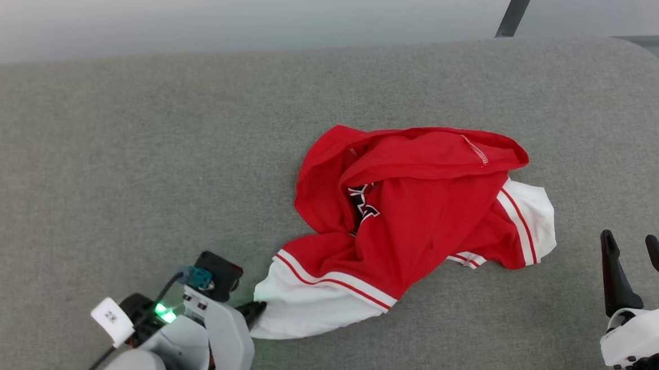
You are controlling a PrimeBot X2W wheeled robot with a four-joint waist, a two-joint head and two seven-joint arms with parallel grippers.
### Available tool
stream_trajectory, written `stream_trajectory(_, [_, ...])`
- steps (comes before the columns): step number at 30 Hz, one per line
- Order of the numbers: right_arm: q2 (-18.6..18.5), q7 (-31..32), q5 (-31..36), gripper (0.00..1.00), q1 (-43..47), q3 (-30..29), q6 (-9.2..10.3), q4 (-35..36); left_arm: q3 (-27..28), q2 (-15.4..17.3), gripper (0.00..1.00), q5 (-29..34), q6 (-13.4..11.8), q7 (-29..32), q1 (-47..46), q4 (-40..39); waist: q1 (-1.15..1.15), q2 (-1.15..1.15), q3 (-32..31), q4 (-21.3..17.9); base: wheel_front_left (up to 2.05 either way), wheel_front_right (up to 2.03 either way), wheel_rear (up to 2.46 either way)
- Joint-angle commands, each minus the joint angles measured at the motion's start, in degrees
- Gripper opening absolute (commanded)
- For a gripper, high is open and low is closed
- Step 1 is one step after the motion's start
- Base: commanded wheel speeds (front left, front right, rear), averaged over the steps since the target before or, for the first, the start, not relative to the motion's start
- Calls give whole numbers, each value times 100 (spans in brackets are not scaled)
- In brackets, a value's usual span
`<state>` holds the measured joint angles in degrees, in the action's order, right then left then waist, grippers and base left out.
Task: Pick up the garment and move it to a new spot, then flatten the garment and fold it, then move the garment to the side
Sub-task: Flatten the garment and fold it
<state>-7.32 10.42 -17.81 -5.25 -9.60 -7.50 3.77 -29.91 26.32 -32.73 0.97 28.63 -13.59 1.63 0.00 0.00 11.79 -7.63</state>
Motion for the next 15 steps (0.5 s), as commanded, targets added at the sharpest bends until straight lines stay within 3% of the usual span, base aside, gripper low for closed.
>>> stream_trajectory(1, [7, -15, -22, 100, 57, -14, 1, -15, 30, 86, 0, 40, -73, 76, -7, -164, 0, 0, -44, 32, 0, 0, 0])
stream_trajectory(15, [4, 42, -6, 100, 160, 24, 1, -2, 877, 1135, 0, -67, -445, 663, -174, -1560, 0, 0, -184, 138, 0, 0, 0])
